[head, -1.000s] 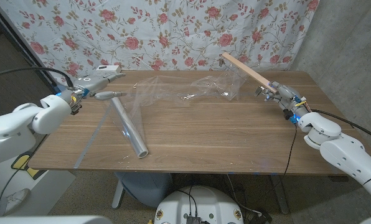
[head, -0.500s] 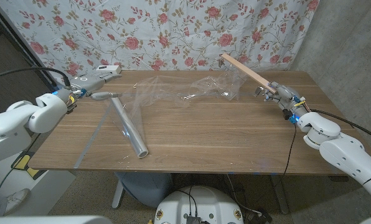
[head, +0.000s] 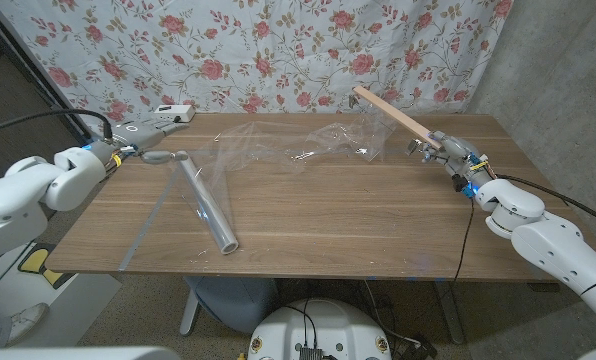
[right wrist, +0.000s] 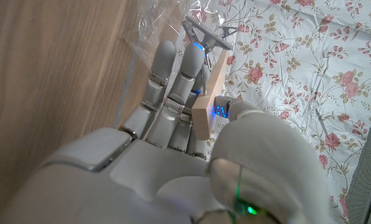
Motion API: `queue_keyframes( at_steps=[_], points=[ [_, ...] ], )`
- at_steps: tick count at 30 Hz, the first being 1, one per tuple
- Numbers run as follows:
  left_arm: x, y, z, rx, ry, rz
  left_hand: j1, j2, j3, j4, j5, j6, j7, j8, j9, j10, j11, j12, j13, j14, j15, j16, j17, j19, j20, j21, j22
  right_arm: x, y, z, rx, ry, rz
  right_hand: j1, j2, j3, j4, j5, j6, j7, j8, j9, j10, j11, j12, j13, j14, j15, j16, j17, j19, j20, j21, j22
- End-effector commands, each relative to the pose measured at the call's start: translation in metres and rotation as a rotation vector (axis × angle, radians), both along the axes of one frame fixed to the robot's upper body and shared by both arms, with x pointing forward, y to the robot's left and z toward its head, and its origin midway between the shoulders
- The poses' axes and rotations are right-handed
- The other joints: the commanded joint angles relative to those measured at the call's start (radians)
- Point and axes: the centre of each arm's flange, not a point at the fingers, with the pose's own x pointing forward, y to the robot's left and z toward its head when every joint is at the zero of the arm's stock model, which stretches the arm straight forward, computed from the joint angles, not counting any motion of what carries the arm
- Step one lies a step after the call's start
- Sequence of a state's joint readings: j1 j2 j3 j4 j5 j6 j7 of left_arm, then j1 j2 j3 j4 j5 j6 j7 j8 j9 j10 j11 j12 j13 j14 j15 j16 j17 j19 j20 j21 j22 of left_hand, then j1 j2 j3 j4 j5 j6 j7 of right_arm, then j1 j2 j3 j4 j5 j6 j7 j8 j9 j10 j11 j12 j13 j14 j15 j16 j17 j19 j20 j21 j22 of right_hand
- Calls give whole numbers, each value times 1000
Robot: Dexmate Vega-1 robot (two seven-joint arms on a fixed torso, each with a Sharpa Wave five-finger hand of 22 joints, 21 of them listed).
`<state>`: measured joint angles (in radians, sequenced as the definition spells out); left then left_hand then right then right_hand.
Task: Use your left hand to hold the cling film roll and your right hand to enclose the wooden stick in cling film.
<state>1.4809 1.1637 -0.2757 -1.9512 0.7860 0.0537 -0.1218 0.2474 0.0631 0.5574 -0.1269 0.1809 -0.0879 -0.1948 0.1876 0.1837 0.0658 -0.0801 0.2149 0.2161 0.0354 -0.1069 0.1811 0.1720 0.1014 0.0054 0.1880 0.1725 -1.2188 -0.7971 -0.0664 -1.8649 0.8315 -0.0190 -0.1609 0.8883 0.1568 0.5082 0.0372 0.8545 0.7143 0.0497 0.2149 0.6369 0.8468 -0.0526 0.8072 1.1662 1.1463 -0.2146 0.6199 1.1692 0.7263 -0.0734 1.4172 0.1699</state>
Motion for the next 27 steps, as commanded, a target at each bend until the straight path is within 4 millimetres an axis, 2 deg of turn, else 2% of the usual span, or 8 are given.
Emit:
queue_keyframes(
  at_steps=[1,10,16,27],
  points=[
    [8,-3,-4,66,53,35,5,9,1,-9,-3,-8,-1,-3,3,-8,-2,-3,2,-3,0,-4,3,-5,-2,-2,2,-2,2,-1,-3,1,-2,0,14,294,-159,4,114,-108,4,6,79,-72,5,26,9,-6,1,5,1,-56,5,3],
    [18,-8,-11,148,92,62,40,9,14,-36,-2,-23,-3,-1,3,-23,-10,-7,1,-12,2,-4,2,-9,3,-2,1,-3,3,-4,-1,5,-2,1,14,293,-160,4,114,-109,3,5,78,-71,5,27,10,-7,1,4,4,-55,6,3],
    [19,7,-9,131,119,107,96,12,36,-58,0,-46,-1,0,3,-41,-13,-10,-1,-35,5,-6,2,-20,8,-4,-1,-3,4,-3,-3,6,-5,0,14,293,-160,4,114,-110,3,5,84,-71,3,21,10,-7,0,3,2,-56,7,3],
    [21,-3,-14,219,117,129,177,26,72,-66,3,-65,-1,3,3,-62,-15,-12,-1,-55,4,-6,2,-27,7,-3,-2,4,7,-2,-8,11,-1,0,14,293,-159,4,115,-109,3,4,79,-72,5,29,11,-7,1,4,1,-56,5,3]
  ],
)
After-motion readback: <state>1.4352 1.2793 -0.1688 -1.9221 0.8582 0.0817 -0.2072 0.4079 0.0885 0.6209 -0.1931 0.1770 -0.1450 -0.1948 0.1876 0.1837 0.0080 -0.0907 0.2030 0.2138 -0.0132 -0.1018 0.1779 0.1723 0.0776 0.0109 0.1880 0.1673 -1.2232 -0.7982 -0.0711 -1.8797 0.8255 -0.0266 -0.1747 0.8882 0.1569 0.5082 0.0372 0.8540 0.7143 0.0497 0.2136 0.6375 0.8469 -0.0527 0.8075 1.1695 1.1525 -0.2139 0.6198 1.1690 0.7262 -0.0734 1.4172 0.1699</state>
